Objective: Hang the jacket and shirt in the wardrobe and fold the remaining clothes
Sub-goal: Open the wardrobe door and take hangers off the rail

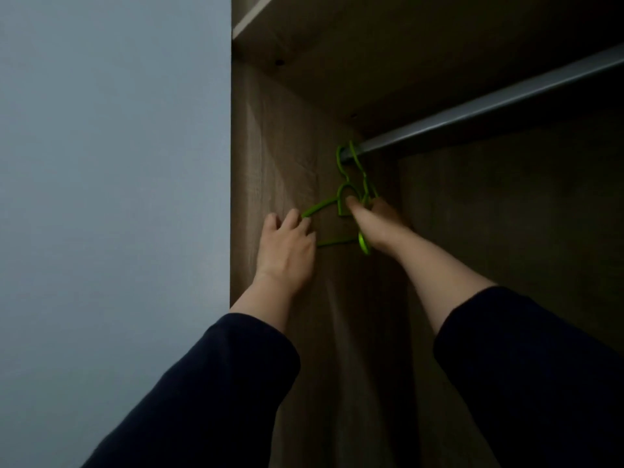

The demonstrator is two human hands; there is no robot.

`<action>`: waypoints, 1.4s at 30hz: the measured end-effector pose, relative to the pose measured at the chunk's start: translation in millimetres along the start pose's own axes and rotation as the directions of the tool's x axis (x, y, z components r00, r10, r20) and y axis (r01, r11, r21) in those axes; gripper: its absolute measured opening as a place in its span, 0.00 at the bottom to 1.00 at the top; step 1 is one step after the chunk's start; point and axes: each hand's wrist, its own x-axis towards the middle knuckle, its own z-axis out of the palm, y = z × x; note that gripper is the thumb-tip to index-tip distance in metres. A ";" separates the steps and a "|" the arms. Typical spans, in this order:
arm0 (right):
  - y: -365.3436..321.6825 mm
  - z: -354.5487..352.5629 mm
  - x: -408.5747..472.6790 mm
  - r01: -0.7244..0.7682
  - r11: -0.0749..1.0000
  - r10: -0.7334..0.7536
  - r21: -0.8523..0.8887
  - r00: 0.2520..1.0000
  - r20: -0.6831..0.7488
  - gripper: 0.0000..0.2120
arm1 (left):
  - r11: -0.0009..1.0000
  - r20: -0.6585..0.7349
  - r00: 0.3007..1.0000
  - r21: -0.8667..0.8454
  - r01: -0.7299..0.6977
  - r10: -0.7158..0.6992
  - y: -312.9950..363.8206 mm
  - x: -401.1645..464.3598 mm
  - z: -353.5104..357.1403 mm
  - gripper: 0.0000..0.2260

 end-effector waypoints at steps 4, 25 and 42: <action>-10.6 7.3 0.8 -0.071 0.976 0.076 -0.207 0.997 0.018 0.19 | 1.000 -0.023 1.000 0.021 -0.013 0.014 -0.6 0.1 4.2 0.16; 0.0 -6.9 -95.6 -0.133 0.887 0.054 -0.443 0.981 -0.185 0.15 | 0.997 0.130 0.992 -0.074 0.015 -0.006 8.9 -25.2 5.1 0.21; 30.6 -73.1 -274.7 -0.055 0.954 0.154 -0.296 0.934 0.321 0.16 | -0.072 0.540 0.824 -0.841 0.536 -0.170 118.3 -122.2 -43.2 0.18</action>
